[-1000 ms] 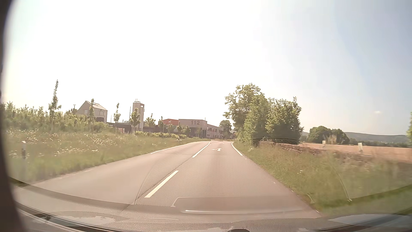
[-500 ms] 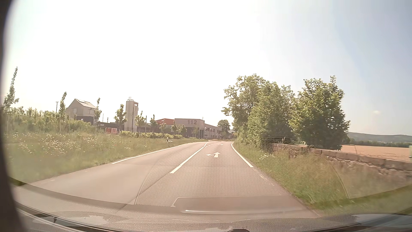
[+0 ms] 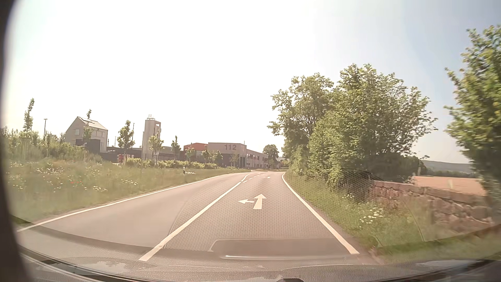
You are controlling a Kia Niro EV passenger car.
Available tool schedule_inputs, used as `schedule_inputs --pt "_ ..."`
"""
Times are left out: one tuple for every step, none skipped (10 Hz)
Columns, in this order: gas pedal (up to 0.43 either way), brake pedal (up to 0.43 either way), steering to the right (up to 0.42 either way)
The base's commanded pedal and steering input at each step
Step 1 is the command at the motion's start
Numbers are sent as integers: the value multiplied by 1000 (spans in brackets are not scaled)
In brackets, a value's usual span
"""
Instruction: Follow the waypoints while adhering to traffic rules and regulations
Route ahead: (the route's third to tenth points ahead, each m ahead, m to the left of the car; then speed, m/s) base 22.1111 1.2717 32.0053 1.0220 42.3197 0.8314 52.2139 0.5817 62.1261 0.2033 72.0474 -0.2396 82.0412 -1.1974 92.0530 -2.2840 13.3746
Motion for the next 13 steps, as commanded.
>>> schedule_inputs --pt "189 0 4" --pt "189 0 2" --pt "189 0 0" --pt "189 0 0" --pt "197 0 0" --pt "197 0 0" --pt "197 0 0" --pt "197 0 0" --pt "197 0 0" --pt "197 0 2" --pt "197 0 4" --pt "197 0 6" --pt "197 0 8"
